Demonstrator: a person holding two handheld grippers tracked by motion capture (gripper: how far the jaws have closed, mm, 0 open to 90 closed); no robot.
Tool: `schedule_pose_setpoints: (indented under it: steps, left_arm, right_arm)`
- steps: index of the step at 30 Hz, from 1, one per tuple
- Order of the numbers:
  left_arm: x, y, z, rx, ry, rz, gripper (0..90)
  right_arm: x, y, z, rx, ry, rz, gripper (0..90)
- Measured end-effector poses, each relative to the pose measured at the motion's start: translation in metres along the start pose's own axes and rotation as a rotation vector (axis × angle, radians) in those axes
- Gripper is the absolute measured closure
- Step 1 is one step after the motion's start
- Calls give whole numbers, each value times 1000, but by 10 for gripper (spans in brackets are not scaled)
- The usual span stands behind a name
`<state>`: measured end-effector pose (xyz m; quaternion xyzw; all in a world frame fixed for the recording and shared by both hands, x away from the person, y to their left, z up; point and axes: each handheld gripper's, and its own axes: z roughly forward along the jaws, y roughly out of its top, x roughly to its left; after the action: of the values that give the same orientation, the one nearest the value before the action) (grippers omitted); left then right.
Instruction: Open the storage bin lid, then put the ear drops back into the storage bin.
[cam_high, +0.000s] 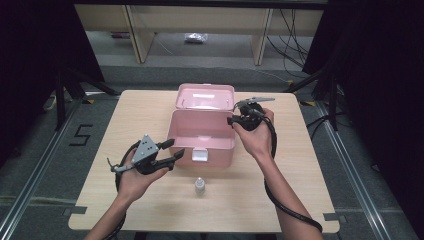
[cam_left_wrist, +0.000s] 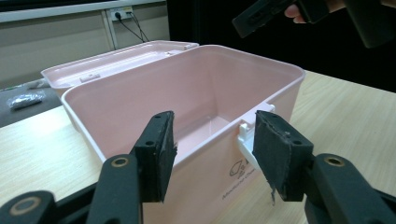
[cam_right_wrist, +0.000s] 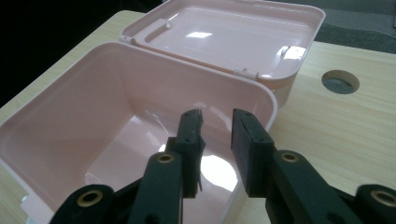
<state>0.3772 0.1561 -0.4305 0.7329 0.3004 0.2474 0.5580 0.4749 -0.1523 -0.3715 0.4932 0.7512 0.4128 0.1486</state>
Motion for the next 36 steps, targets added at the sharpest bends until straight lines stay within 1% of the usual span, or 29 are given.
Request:
schedule_pose_setpoints:
  steps: [1, 4, 5, 6, 7, 8, 9, 10, 11, 14, 15, 16, 18, 19, 20, 21, 23, 24, 25, 27, 28, 29, 30, 31, 32, 33, 34, 35, 36]
  left_arm:
    - [0, 0, 0, 1, 2, 1, 470]
    - [1, 1, 0, 8, 6, -12, 459]
    - [2, 1, 0, 13, 10, -11, 455]
    - [2, 2, 0, 15, 13, -10, 453]
    - [2, 2, 0, 11, 12, -16, 452]
    - [2, 2, -1, 14, 14, -19, 451]
    - [3, 2, -1, 13, 12, -20, 449]
    - [3, 2, -1, 19, 11, -19, 447]
    - [3, 2, -1, 19, 12, -19, 446]
    - [4, 1, -1, 9, 20, -26, 445]
    - [4, 0, -1, 5, 27, -28, 447]
    - [4, 0, -1, 3, 31, -27, 449]
    - [4, 1, -1, 8, 32, -26, 449]
    - [5, 1, 0, 5, 29, -28, 449]
    - [5, 1, 0, 5, 33, -29, 449]
    - [5, 2, 0, 4, 33, -27, 450]
    - [5, 3, 1, -7, 26, -30, 450]
    - [5, 3, 0, 1, 31, -26, 450]
    - [4, 4, 0, 1, 30, -27, 450]
    - [4, 4, 1, 0, 29, -23, 450]
    - [2, 4, 1, 1, 29, -25, 451]
    - [1, 4, 0, 0, 25, -20, 451]
    - [0, 5, -1, -3, 23, -23, 450]
    - [-1, 5, -1, -3, 23, -22, 450]
    - [-1, 5, -2, -2, 24, -20, 450]
    - [-1, 4, -3, -3, 26, -23, 450]
    - [-1, 3, -3, -16, 21, -26, 450]
    - [-1, 3, -4, -2, 30, -24, 450]
    - [-1, 3, -4, -1, 30, -26, 450]
  right_arm:
    - [-1, 0, 0, -6, 3, -12, 733]
    - [1, 0, -2, -7, 1, -8, 720]
    - [0, -1, -3, -6, 11, -21, 708]
    - [1, -2, -3, -4, 15, 6, 706]
    - [0, -2, -3, -1, 20, -13, 707]
    - [4, -3, -4, 14, 7, 23, 709]
    - [3, -4, -5, 4, 17, -1, 711]
    - [2, -4, -5, 0, 21, -10, 711]
    - [3, -5, -6, 11, 14, -6, 711]
    - [4, -5, -6, 17, 27, -11, 712]
    - [5, -5, -7, 33, 28, 3, 712]
    - [6, -5, -8, 39, 29, 2, 712]
    - [6, -4, -8, 34, 30, -25, 711]
    - [7, -3, -9, 53, 28, -21, 710]
    - [8, -3, -9, 53, 38, -20, 710]
    - [9, -3, -10, 52, 38, -25, 710]
    - [9, -3, -10, 50, 41, -41, 710]
    - [8, -3, -11, 54, 41, -67, 710]
    - [10, -4, -12, 68, 39, -66, 710]
    - [10, -4, -13, 81, 38, -86, 711]
    - [12, -4, -14, 84, 41, -79, 711]
    - [14, -5, -15, 107, 37, -62, 711]
    - [16, -6, -16, 112, 41, -64, 711]
    - [16, -6, -16, 107, 41, -91, 711]
    - [18, -7, -16, 114, 44, -89, 711]
    - [19, -7, -17, 120, 50, -104, 711]
    - [22, -7, -18, 133, 49, -82, 711]
    - [22, -7, -18, 129, 58, -118, 712]
    - [25, -8, -20, 153, 59, -95, 713]
